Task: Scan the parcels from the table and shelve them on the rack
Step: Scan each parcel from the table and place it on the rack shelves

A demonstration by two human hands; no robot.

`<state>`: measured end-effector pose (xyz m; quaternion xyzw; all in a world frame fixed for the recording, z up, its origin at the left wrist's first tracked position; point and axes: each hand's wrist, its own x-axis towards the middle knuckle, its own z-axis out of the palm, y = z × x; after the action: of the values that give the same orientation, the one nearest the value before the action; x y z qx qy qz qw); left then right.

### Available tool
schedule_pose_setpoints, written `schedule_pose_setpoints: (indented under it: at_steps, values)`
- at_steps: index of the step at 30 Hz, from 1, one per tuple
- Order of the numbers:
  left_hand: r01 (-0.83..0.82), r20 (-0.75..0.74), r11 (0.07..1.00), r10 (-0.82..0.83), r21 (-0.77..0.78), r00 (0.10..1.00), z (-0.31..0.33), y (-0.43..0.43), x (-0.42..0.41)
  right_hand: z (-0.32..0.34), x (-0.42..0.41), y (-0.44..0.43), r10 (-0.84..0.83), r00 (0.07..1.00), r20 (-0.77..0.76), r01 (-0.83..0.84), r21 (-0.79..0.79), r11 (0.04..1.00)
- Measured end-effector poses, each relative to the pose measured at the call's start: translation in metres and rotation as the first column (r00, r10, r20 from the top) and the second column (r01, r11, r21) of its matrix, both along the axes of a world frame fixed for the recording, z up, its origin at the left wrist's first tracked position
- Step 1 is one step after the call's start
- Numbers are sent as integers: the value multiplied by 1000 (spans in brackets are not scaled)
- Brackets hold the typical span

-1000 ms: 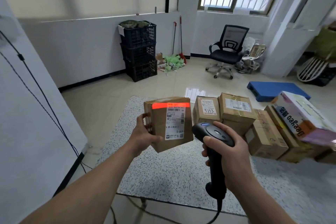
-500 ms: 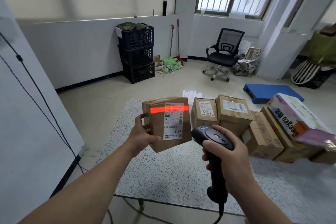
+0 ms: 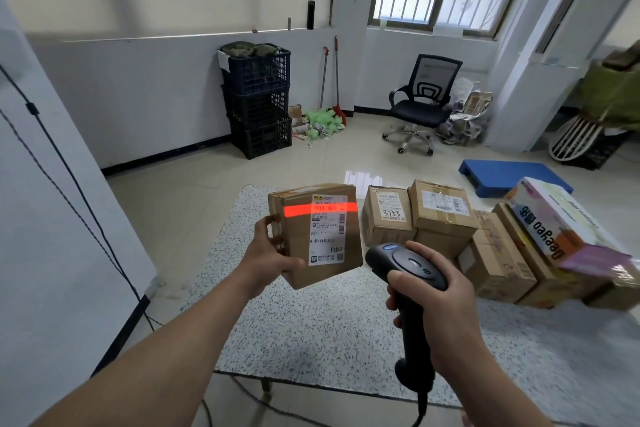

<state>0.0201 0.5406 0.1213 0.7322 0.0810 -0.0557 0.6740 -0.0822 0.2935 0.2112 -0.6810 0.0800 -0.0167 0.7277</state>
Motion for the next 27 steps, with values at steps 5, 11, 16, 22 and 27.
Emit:
schedule_pose_setpoints:
  at_steps: [5,11,16,22,27]
  values:
    - [-8,-12,1000,8,-3,1000,-3,-1,1,-1,-1,-2,-6,1000,-8,6,0,1000]
    - [-12,-24,1000,11,-11,1000,-7,-3,0,-3,-3,-7,-13,1000,-9,13,-9,1000]
    - [-24,-32,1000,24,-8,999,-10,-3,-3,-3,-7,-11,10,1000,-2,-10,1,1000]
    - [-49,-28,998,50,33,998,-3,2,-17,-1,-10,-12,59,998,4,-59,-6,998]
    - [-140,-43,989,142,50,989,6,23,-46,2,-13,-4,152,988,10,-152,5,988]
